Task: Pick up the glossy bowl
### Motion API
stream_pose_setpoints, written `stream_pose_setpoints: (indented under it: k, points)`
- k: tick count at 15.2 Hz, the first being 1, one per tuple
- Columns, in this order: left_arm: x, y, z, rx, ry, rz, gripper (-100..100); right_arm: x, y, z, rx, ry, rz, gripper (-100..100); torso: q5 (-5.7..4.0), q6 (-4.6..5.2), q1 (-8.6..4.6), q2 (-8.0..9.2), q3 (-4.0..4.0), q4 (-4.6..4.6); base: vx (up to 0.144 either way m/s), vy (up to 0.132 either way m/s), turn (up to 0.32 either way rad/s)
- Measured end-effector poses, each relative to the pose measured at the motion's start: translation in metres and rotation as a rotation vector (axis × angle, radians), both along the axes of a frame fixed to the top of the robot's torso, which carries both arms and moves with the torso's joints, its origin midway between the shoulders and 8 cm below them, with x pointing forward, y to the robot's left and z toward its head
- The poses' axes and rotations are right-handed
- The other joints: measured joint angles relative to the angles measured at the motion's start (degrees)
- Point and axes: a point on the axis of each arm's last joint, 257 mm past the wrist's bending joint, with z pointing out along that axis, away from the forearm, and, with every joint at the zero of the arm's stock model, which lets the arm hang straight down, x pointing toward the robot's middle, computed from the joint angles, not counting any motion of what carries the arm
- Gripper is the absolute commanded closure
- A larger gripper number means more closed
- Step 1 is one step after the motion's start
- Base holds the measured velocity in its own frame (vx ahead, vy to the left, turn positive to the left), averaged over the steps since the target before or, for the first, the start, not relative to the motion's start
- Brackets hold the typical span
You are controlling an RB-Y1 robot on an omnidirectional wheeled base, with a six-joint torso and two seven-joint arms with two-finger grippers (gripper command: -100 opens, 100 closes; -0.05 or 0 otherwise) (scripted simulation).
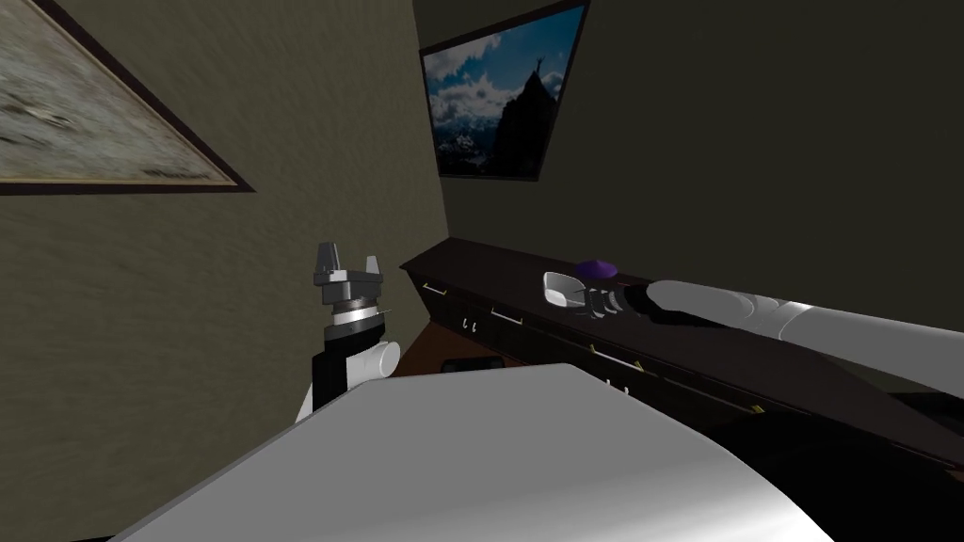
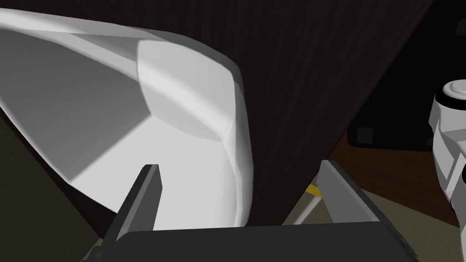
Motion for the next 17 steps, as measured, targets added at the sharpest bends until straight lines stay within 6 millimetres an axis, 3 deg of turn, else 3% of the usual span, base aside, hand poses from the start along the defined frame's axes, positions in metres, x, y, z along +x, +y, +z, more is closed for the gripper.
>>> stream_pose_setpoints:
  k: [3, 6, 7, 14, 17]
  points:
    - [0.0, 0.0, 0.0, 0.0, 0.0, 0.0, 0, -0.002, -0.011, 0.0, -0.049, 0.02, 0.008, -100, -0.01, 0.02, -0.04, 0.02, 0.01, 0.01, 0.01, 0.017, 0.059]
    - [0.0, 0.0, 0.0, 0.0, 0.0, 0.0, 0, -0.012, -0.02, -0.015, -0.046, 0.023, -0.012, -100, -0.04, -0.01, -0.07, -0.24, -0.14, -0.06, 0.066, 0.015, 0.101]
    - [0.0, 0.0, 0.0, 0.0, 0.0, 0.0, 0, -0.012, -0.021, -0.016, -0.047, 0.022, -0.012, 100, -0.03, 0.0, -0.08, -0.22, -0.13, -0.05, 0.016, 0.003, 0.001]
    - [0.0, 0.0, 0.0, 0.0, 0.0, 0.0, 0, -0.015, -0.02, -0.019, -0.047, 0.023, -0.01, 100, -0.02, 0.1, -0.17, 0.1, 0.09, 0.09, -0.005, -0.002, -0.024]
    - [0.0, 0.0, 0.0, 0.0, 0.0, 0.0, 0, -0.007, -0.015, -0.006, -0.049, 0.02, 0.003, 100, 0.05, 0.15, -0.16, 0.4, 0.29, 0.21, -0.053, -0.015, -0.071]
